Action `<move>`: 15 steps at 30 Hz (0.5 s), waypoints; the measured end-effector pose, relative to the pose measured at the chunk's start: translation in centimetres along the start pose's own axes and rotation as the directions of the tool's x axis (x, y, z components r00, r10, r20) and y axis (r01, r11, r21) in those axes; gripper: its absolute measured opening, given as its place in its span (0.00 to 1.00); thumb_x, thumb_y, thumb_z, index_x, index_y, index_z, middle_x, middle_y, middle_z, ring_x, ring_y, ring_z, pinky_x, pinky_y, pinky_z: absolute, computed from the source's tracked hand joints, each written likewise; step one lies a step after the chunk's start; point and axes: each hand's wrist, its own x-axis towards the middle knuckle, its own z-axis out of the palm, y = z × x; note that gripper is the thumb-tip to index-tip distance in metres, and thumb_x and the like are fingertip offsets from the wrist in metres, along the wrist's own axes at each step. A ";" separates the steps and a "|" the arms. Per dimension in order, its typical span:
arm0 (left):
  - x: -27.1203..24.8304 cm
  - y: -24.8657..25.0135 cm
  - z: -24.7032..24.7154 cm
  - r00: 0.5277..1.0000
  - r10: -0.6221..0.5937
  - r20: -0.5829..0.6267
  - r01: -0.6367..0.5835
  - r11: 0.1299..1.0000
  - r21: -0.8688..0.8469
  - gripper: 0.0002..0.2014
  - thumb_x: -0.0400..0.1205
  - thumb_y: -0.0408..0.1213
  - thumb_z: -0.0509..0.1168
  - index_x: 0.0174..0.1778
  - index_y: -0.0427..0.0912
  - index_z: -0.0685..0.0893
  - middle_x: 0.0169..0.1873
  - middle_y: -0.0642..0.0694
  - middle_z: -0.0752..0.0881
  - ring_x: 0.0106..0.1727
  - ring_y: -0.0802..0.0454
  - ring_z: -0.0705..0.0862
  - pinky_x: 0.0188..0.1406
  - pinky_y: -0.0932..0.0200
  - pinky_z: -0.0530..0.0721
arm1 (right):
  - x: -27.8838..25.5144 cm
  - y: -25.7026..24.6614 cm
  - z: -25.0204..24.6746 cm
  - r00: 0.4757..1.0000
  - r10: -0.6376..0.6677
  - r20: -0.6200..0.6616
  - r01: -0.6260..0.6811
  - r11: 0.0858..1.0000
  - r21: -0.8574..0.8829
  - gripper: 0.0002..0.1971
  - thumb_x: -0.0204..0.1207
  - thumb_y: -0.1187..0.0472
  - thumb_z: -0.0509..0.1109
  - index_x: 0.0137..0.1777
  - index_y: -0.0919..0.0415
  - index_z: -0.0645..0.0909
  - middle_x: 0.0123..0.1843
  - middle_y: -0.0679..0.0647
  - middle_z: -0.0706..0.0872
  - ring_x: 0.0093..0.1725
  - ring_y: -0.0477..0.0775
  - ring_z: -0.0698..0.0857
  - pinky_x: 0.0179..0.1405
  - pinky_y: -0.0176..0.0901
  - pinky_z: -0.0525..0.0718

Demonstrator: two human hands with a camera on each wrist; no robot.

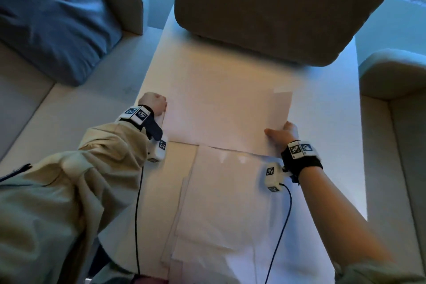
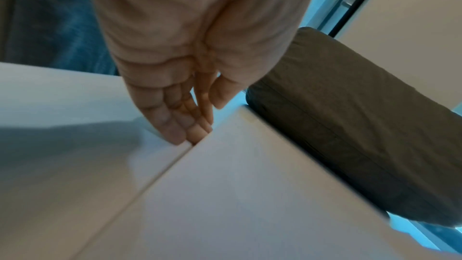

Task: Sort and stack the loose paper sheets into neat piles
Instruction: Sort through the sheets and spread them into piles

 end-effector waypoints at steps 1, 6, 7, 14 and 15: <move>-0.1 0.0 0.0 1.000 0.002 -0.016 -0.002 1.000 -0.006 0.17 0.80 0.41 0.59 0.48 0.32 0.87 0.44 0.34 0.89 0.47 0.42 0.86 0.56 0.50 0.83 | 0.3 0.0 0.3 1.000 0.011 -0.016 -0.012 0.998 -0.057 0.24 0.66 0.63 0.78 0.62 0.64 0.80 0.61 0.60 0.86 0.58 0.62 0.85 0.63 0.56 0.82; -2.3 2.3 0.8 0.995 0.101 0.012 -0.101 0.968 0.232 0.24 0.80 0.48 0.67 0.62 0.32 0.80 0.60 0.34 0.83 0.63 0.37 0.79 0.60 0.52 0.75 | -0.3 -1.3 0.9 0.989 0.084 -0.123 -0.122 0.933 -0.338 0.28 0.66 0.50 0.73 0.64 0.62 0.76 0.67 0.62 0.70 0.61 0.68 0.77 0.53 0.50 0.77; -2.6 2.5 1.3 0.989 0.143 0.019 -0.143 0.946 0.290 0.25 0.76 0.47 0.71 0.61 0.31 0.79 0.59 0.34 0.83 0.61 0.37 0.79 0.58 0.51 0.75 | -0.3 -1.5 1.1 0.988 0.091 -0.125 -0.129 0.933 -0.335 0.28 0.66 0.51 0.73 0.65 0.63 0.75 0.66 0.63 0.69 0.59 0.67 0.78 0.51 0.50 0.77; -2.0 1.2 2.7 0.977 0.212 -0.036 -0.188 0.922 0.339 0.38 0.64 0.43 0.81 0.67 0.35 0.76 0.61 0.36 0.81 0.66 0.39 0.77 0.66 0.50 0.74 | -0.3 -1.7 0.6 0.971 0.200 -0.130 -0.213 0.973 -0.090 0.40 0.51 0.52 0.87 0.60 0.66 0.72 0.60 0.65 0.83 0.55 0.67 0.85 0.55 0.57 0.85; -2.0 0.9 2.7 0.974 0.220 -0.045 -0.194 0.924 0.329 0.38 0.63 0.43 0.81 0.68 0.35 0.76 0.62 0.37 0.82 0.66 0.39 0.77 0.66 0.50 0.74 | -0.4 -1.5 0.5 0.976 0.188 -0.110 -0.197 0.977 -0.077 0.35 0.49 0.52 0.87 0.53 0.65 0.77 0.54 0.63 0.87 0.49 0.65 0.87 0.54 0.59 0.86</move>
